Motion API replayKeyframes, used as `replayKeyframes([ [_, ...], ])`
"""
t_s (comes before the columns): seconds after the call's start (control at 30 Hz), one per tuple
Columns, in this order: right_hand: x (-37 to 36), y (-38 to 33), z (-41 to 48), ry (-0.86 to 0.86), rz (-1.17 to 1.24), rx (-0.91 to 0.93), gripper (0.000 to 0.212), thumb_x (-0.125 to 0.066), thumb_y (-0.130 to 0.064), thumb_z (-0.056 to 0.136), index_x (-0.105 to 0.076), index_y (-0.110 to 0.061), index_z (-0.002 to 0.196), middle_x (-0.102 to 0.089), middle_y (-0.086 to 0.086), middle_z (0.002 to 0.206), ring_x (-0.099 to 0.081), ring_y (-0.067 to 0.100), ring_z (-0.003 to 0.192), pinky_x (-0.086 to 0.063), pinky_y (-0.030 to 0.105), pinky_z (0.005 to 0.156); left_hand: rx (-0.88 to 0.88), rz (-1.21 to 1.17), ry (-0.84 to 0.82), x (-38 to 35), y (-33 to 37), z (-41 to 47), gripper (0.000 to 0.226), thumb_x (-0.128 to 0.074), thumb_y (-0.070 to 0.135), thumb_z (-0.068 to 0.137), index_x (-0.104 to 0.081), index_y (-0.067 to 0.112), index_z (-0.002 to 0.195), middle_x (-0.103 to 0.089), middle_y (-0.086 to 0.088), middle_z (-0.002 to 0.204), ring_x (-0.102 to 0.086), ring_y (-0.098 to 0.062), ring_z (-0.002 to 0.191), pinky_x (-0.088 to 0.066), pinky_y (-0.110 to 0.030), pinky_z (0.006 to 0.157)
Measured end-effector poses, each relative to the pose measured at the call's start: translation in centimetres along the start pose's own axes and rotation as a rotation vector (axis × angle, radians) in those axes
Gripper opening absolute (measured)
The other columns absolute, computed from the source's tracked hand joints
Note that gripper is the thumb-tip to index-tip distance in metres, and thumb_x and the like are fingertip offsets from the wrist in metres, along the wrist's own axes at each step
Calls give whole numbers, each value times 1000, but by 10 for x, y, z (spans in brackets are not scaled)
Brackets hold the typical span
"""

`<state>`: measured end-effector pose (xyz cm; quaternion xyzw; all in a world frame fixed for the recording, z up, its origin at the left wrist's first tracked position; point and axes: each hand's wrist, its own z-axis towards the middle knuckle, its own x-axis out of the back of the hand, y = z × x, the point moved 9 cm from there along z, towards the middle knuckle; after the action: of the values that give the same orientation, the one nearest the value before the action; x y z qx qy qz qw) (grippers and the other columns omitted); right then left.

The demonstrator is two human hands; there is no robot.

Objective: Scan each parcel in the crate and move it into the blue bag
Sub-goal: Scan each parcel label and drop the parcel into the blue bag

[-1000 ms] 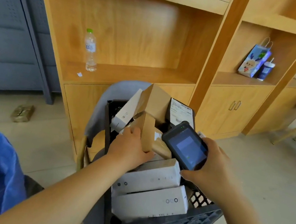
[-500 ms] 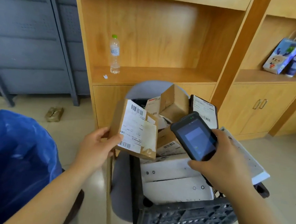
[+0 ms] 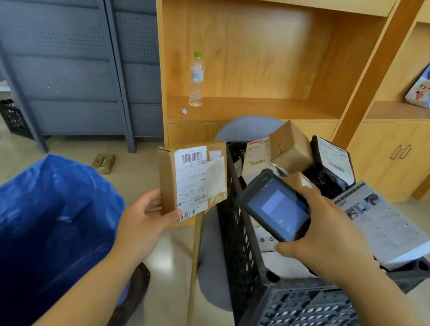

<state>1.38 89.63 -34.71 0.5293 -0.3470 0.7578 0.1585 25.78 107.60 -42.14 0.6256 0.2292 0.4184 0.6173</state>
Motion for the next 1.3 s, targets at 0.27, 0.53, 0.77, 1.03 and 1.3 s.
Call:
replayKeyframes([
  [0.27,-19,-44,15,-105,-110,74,87,-77,-45,51,-35,-33,125,-51,-7,105,-48,17,84,-42,30,62,-30,77,62,30,-16,1,48,-77,23,77,-58,36,119,-67,23,103,-66,2,91,-51,-11,71],
  [0.53,-26,-52,21,-109,-121,58,91,-76,-47,53,-30,-32,130,-52,-8,109,-50,16,91,-46,34,71,13,63,76,40,-35,8,52,-79,21,77,-59,29,124,-68,15,109,-67,-10,97,-54,-24,82],
  [0.77,-48,-75,29,-117,-84,110,95,-79,-47,53,-29,-30,131,-47,-11,105,-44,12,84,-39,30,63,223,-75,197,70,-86,-11,27,-74,24,80,-66,21,106,-73,5,93,-69,-12,85,-52,-26,67],
  [1.03,-87,-113,36,-170,-15,225,97,-82,-47,48,-24,-38,124,-44,-14,100,-45,9,85,-43,31,64,383,-89,532,166,-143,-46,26,-72,27,82,-64,25,107,-70,4,104,-67,-15,93,-53,-31,75],
  [1.3,-105,-124,34,-224,-30,230,93,-81,-48,48,-30,-35,125,-47,-12,99,-47,11,85,-46,34,64,505,200,322,175,-160,-33,24,-68,33,85,-65,15,100,-67,-2,103,-61,-19,88,-50,-36,81],
])
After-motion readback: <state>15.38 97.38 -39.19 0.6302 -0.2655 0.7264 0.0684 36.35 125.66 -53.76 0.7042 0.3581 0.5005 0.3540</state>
